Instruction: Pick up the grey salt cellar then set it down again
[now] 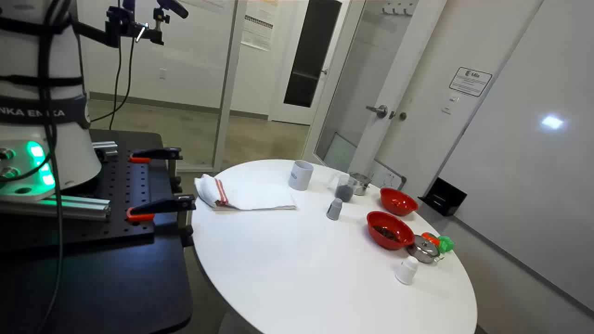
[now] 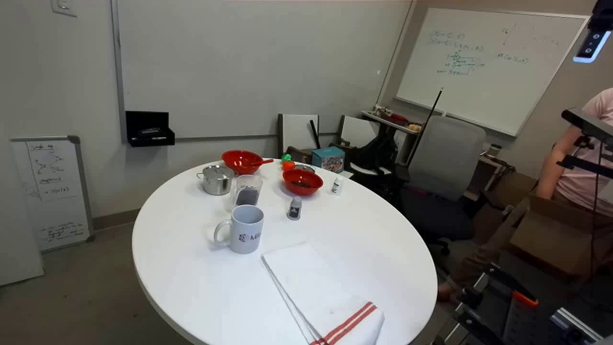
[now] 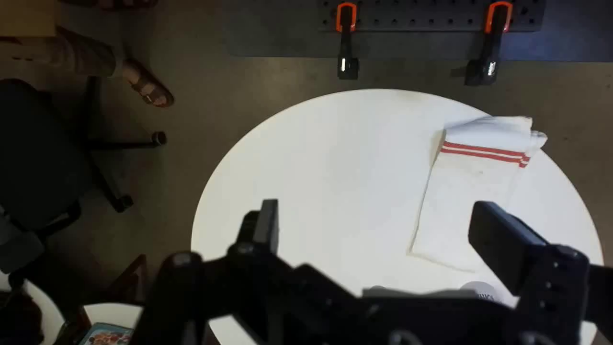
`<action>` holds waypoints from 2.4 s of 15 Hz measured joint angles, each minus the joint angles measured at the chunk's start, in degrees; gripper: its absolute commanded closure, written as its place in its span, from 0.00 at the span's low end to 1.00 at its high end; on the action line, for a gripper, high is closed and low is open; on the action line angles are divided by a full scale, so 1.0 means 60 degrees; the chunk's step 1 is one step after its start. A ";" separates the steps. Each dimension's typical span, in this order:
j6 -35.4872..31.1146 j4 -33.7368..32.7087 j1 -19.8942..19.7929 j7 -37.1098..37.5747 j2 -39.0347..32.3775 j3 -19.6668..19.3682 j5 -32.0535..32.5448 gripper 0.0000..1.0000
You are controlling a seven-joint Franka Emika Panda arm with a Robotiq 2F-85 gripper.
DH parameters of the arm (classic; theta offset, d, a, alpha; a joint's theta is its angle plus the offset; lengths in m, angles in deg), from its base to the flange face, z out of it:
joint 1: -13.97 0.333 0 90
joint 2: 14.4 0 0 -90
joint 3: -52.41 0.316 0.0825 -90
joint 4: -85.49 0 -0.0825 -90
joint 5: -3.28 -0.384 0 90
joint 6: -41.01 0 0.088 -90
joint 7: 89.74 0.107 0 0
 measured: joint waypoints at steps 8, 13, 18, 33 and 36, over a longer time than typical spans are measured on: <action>0.0000 0.0000 0.0000 0.0000 0.0000 0.0000 0.0000 0.00; 0.0000 0.0000 0.0000 0.0000 0.0000 0.0000 0.0000 0.00; -0.0232 0.0034 0.0153 -0.0010 -0.0031 -0.0055 0.0025 0.00; -0.3581 0.0384 0.0702 -0.1161 -0.2658 -0.0823 0.0034 0.00; -0.4244 0.0141 0.0853 -0.1364 -0.3833 -0.0824 -0.0126 0.00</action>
